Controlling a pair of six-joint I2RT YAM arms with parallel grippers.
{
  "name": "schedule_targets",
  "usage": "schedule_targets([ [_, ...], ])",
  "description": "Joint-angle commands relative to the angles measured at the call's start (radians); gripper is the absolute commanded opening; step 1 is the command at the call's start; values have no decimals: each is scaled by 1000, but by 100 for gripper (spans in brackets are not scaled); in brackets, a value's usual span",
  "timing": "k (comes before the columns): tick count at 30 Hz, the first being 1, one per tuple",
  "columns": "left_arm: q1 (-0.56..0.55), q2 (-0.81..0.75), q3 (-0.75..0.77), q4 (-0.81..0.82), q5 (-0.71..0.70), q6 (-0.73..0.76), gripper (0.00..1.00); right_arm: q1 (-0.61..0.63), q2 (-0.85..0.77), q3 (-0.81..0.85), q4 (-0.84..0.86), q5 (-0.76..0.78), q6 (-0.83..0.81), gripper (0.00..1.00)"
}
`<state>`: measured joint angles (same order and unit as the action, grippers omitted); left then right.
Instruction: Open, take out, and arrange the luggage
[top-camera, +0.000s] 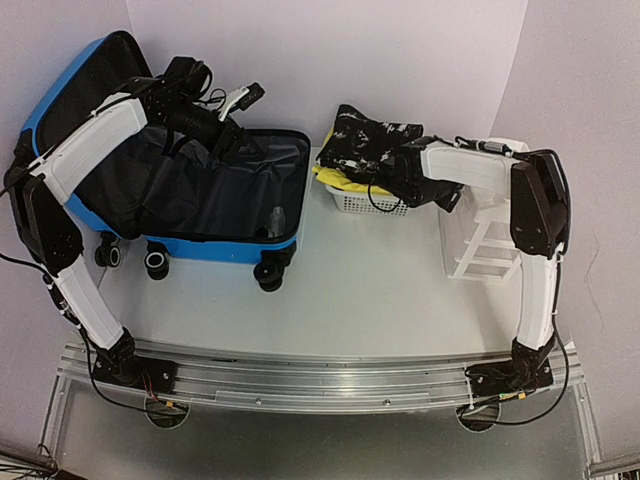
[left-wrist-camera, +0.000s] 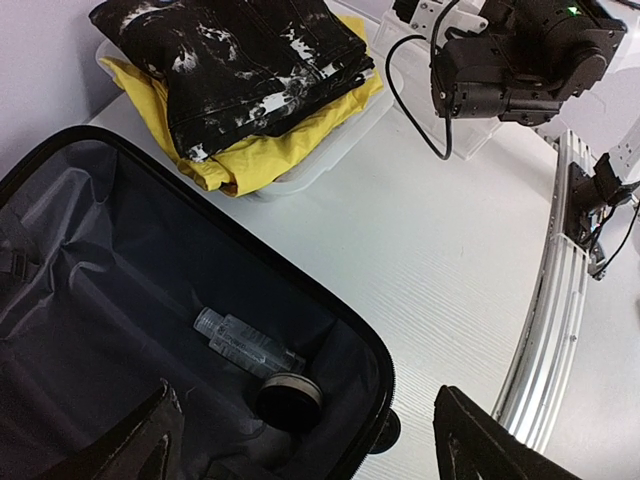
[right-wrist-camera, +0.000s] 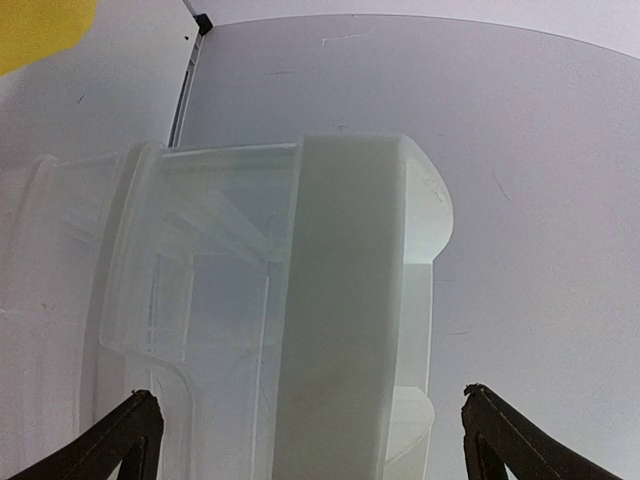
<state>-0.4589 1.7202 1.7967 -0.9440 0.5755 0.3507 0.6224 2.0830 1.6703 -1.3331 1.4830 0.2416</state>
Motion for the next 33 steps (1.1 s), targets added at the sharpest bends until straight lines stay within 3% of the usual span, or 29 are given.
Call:
schedule_targets([
  [1,8,-4,40,-6,8,21,86,-2,-21,27,-426,236,17,98],
  [10,12,11,55,-10,22,17,86,56,-19,111,-424,293,3,97],
  [20,16,11,48,-20,26,21,86,134,74,206,-424,201,6,98],
  [28,16,14,45,-20,39,18,86,149,70,176,-425,87,28,98],
  [33,16,22,54,-19,46,12,86,177,86,290,-423,31,37,98],
])
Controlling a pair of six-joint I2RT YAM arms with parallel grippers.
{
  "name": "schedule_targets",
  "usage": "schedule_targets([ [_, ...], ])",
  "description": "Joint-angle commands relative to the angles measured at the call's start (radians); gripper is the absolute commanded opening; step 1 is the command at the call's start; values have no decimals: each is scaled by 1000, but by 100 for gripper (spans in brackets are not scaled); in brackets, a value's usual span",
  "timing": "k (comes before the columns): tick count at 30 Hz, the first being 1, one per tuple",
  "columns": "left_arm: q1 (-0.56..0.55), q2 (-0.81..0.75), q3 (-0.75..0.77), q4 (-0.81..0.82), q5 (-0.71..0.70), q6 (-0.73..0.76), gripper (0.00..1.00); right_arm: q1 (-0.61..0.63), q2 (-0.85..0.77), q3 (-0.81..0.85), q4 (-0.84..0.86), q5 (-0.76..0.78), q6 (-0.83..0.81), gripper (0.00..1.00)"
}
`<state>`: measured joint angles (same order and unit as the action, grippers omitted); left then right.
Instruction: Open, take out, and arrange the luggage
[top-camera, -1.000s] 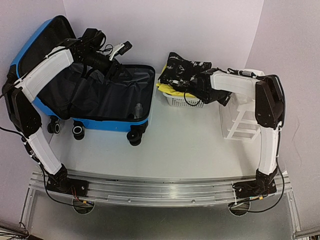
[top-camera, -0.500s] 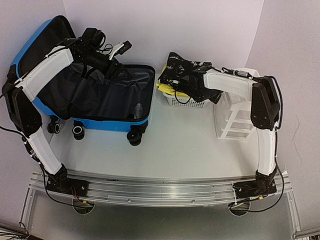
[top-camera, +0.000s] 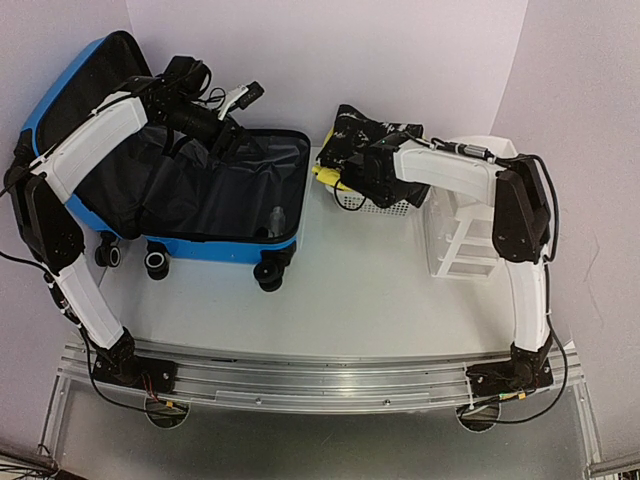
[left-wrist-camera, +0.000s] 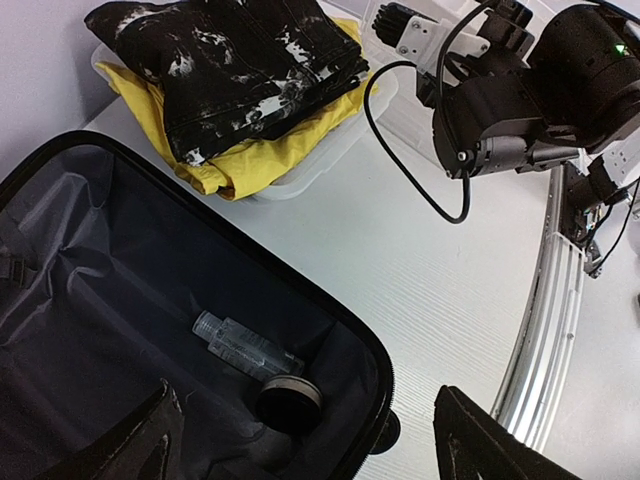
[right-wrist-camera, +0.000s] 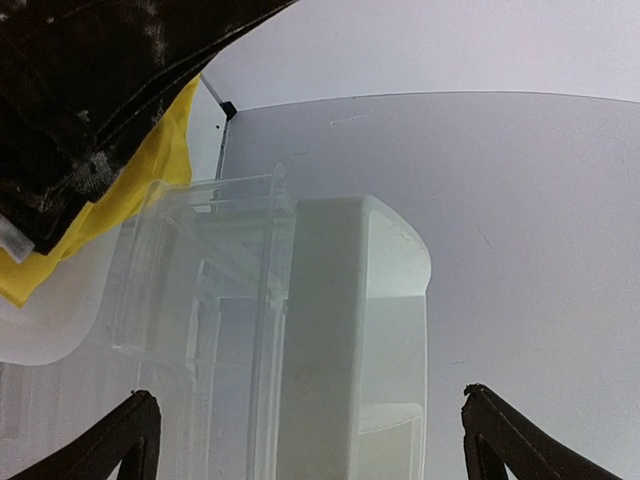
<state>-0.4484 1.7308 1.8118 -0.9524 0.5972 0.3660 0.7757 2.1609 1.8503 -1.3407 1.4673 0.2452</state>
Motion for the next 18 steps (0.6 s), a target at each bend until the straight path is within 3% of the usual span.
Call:
schedule_targets([
  [1,5,13,40,-11,24,-6,86,32,16,131,-416,46,29,98],
  [10,5,5,37,-15,20,-1,86,56,91,254,-414,-40,10,98],
  [12,6,3,35,-15,20,0,86,50,74,303,-402,-162,17,97],
  [15,6,2,30,-16,22,4,86,25,-19,331,-246,-426,-75,94],
  [18,6,5,30,-20,22,4,86,-33,-90,363,-172,-662,-42,92],
])
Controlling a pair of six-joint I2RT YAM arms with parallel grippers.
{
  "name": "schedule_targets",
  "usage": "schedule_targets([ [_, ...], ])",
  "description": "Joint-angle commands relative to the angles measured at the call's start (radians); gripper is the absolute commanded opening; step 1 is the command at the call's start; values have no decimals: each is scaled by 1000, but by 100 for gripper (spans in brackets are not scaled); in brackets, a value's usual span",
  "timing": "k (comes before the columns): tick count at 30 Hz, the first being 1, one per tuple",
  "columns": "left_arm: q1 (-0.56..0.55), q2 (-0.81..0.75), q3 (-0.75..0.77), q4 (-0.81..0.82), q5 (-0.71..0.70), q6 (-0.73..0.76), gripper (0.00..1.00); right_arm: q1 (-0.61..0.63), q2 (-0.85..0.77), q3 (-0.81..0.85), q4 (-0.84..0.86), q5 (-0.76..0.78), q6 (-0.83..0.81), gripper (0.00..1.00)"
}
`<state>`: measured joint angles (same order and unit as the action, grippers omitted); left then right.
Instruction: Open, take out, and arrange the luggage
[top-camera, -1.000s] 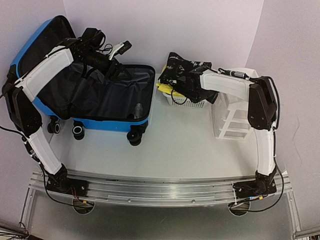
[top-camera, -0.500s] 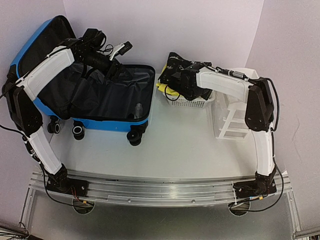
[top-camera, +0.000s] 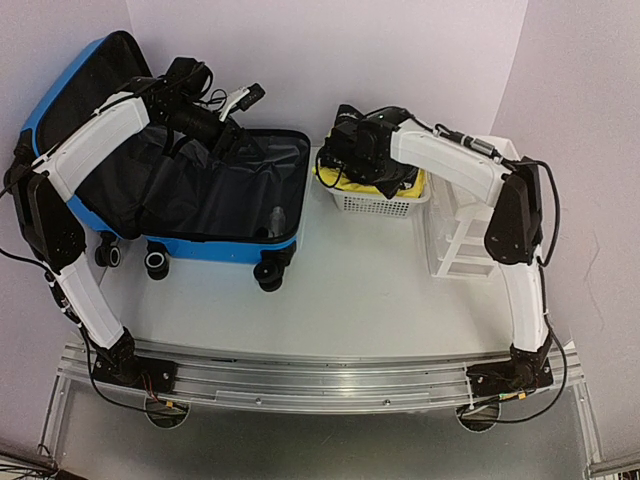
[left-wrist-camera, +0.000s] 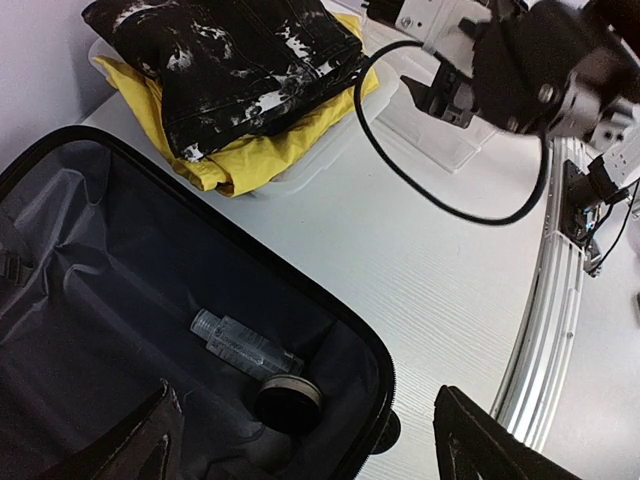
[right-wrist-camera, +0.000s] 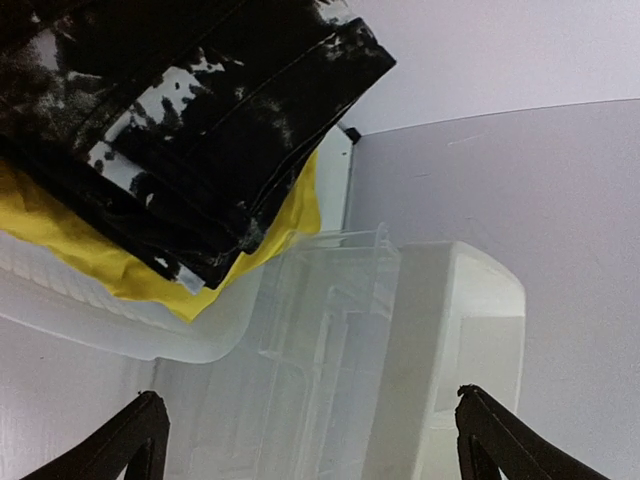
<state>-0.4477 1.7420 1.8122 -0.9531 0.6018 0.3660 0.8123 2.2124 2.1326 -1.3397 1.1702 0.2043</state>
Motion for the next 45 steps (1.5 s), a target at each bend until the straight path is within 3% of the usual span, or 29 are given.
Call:
schedule_targets([
  [1,5,-6,30,-20,18,3,86,-103,-152,95,-177,-461,34,89],
  [4,6,-7,30,-25,20,1,85,-208,-194,60,-167,-670,158,71],
  [13,6,-4,29,-33,22,13,86,-243,-222,-43,-136,-667,231,48],
  [18,6,-2,22,-34,21,14,86,-241,-216,-7,-140,-652,241,45],
  [25,6,9,31,-35,25,11,85,-200,-125,181,-296,-448,220,51],
  [27,6,12,33,-36,24,11,85,-186,-119,189,-285,-463,209,50],
  [31,6,13,33,-39,24,5,85,-194,-174,63,-151,-571,215,48],
  [40,7,0,15,-49,12,22,86,-255,-184,-88,-89,-640,231,42],
  [45,7,-5,15,-51,12,22,86,-268,-185,-131,-74,-709,253,26],
])
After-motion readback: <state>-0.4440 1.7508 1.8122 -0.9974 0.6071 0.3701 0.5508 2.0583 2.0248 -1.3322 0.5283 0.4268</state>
